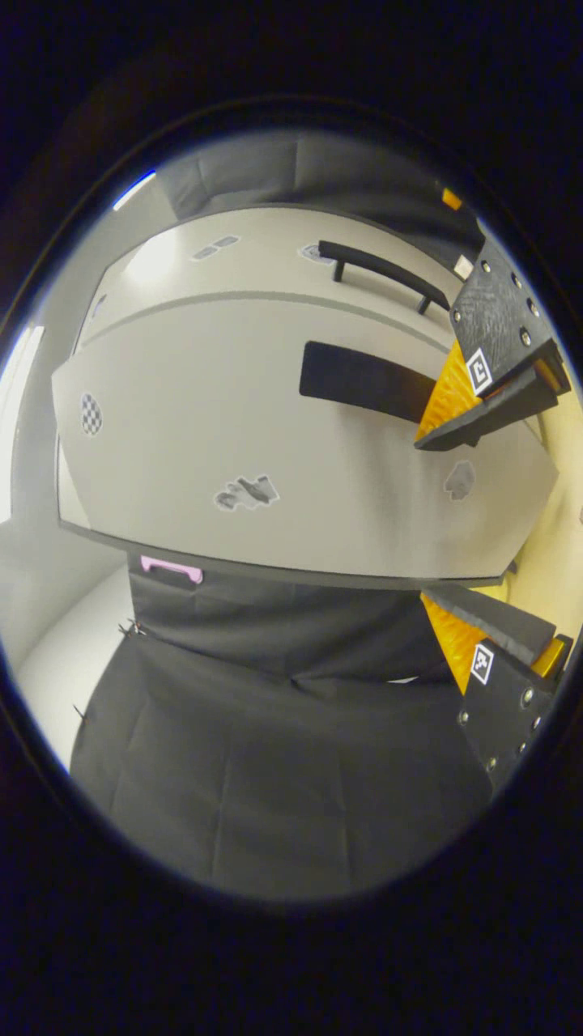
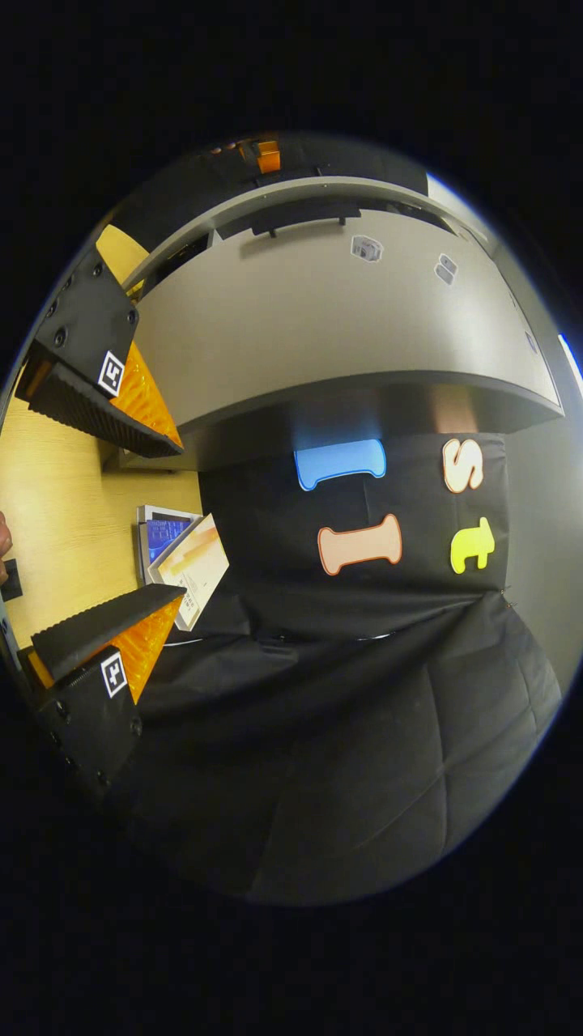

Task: Grab one shoe with the right hand and put it into the shoe cabinet, grab the other shoe with the left hand and put it into the shoe cabinet; then close the right door with the right hand and the left door with the left hand.

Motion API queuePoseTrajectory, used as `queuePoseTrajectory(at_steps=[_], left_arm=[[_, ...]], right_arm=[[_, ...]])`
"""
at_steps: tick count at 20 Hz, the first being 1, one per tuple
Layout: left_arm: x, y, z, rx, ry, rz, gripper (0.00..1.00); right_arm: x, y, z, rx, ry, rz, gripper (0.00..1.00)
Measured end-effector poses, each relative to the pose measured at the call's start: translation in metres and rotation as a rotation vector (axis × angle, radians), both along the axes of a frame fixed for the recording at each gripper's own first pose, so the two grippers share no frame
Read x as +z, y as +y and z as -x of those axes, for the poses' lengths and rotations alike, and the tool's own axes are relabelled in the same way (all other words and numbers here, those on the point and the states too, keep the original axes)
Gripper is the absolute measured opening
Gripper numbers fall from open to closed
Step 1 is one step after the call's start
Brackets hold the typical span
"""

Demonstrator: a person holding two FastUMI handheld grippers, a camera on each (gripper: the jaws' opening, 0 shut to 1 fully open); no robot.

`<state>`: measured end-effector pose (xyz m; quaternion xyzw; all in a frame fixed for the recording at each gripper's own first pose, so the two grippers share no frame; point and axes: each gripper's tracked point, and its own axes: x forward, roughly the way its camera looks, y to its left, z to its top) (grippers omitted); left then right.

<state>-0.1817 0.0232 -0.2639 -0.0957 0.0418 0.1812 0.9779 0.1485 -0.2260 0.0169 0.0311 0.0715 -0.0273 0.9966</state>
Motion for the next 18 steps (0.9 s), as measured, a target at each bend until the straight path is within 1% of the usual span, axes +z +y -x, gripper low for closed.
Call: queuePoseTrajectory(at_steps=[1, 2, 3, 7, 10, 14, 17, 18], left_arm=[[-0.002, 0.000, 0.005, 0.015, -0.006, 0.026, 0.94], [-0.002, 0.000, 0.010, 0.027, -0.008, 0.038, 0.94], [-0.001, 0.001, 0.016, 0.033, -0.008, 0.035, 0.95], [0.009, 0.006, 0.045, 0.014, -0.013, -0.075, 0.94], [0.016, 0.005, 0.056, -0.042, -0.049, -0.116, 0.94], [0.020, 0.008, 0.068, -0.124, -0.096, -0.162, 0.94], [0.013, 0.009, 0.078, -0.187, -0.098, -0.164, 0.94], [0.009, 0.012, 0.083, -0.207, -0.096, -0.149, 0.94]], right_arm=[[0.002, -0.003, -0.005, 0.004, -0.007, 0.000, 0.93], [0.005, -0.003, -0.009, 0.008, -0.008, -0.001, 0.98], [0.008, 0.000, -0.013, 0.019, -0.010, -0.006, 0.98], [0.025, 0.033, -0.015, 0.061, -0.050, -0.011, 0.98], [0.044, 0.067, -0.009, 0.072, -0.105, 0.029, 0.98], [0.061, 0.129, 0.003, 0.111, -0.160, 0.056, 0.98], [0.066, 0.171, 0.014, 0.118, -0.184, 0.087, 0.98], [0.064, 0.184, 0.019, 0.119, -0.185, 0.079, 0.93]])
